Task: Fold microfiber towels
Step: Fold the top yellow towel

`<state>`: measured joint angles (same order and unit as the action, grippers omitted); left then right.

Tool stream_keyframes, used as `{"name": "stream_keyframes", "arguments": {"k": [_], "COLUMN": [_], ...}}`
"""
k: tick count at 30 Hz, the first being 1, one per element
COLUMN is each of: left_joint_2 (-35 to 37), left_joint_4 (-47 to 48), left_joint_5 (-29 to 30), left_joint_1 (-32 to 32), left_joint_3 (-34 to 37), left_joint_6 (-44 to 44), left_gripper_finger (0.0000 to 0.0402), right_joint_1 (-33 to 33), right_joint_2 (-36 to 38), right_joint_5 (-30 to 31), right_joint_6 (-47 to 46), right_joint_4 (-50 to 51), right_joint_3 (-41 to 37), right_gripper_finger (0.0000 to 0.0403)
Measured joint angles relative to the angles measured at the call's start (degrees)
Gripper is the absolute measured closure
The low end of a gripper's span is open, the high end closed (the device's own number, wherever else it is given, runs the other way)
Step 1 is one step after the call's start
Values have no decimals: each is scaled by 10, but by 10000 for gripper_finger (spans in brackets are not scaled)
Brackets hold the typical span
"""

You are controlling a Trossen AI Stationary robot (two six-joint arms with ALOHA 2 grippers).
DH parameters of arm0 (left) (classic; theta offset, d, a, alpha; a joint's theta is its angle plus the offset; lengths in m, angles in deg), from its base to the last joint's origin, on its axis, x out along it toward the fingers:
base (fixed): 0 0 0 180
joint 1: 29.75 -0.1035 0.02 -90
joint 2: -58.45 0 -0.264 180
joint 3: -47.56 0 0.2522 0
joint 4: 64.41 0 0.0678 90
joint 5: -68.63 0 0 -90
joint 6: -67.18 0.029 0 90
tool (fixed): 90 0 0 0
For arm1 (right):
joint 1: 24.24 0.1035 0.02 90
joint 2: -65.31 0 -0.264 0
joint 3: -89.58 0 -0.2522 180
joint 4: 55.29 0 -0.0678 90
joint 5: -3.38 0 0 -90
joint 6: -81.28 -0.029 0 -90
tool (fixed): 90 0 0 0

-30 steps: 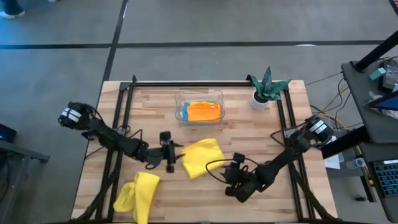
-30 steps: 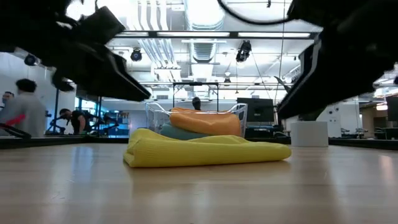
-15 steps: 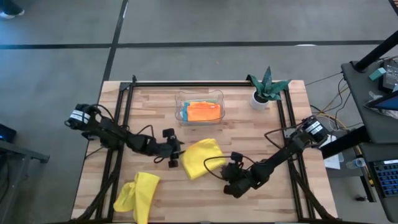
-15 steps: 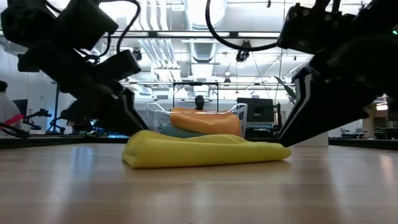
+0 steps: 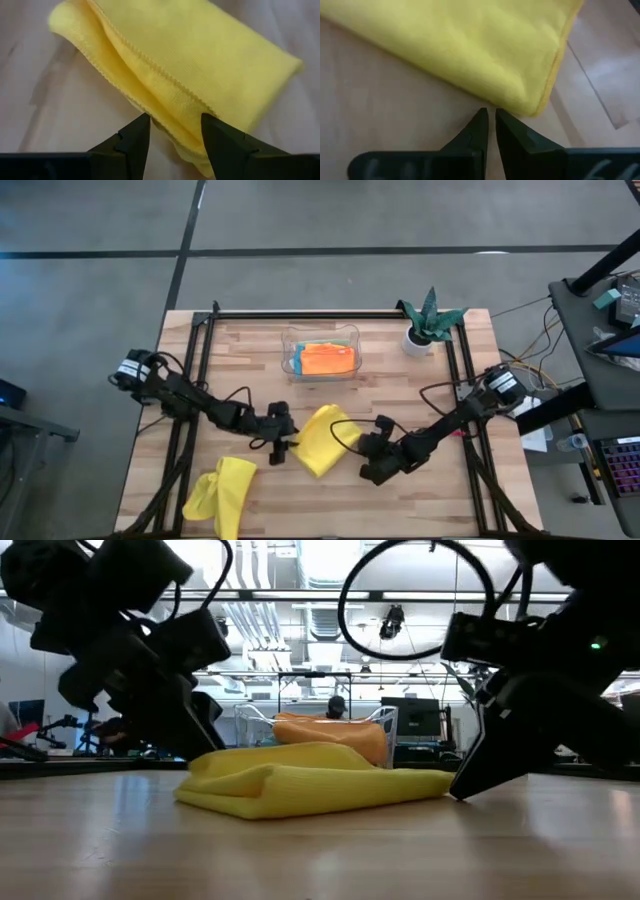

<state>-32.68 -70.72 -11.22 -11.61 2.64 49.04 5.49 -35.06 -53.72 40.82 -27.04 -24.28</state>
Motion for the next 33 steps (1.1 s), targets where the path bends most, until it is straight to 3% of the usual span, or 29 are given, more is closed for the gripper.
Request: {"name": "stream_keyframes", "arguments": {"k": [5, 15, 23, 29, 33], "left_joint_2": [-9, -29, 39, 89, 86], "left_joint_4": [-8, 11, 121, 141, 103], "left_joint_5": [0, -10, 156, 165, 145], "left_joint_1": [22, 57, 57, 64, 78], "left_joint_3": [-21, -75, -78, -77, -76], "left_joint_6": [-39, -10, 10, 20, 41], "left_gripper_finger": [240, 240, 240, 240, 240], "right_joint_1": [-18, -37, -25, 19, 53], "right_joint_2": [0, 3, 17, 20, 20], "right_joint_5": [0, 50, 52, 53, 49], "right_joint_6": [8, 15, -22, 62, 120], "right_joint_4": [-1, 12, 85, 81, 9], "right_joint_3": [0, 3, 13, 46, 56], "right_gripper_finger": [374, 374, 374, 374, 374]}}
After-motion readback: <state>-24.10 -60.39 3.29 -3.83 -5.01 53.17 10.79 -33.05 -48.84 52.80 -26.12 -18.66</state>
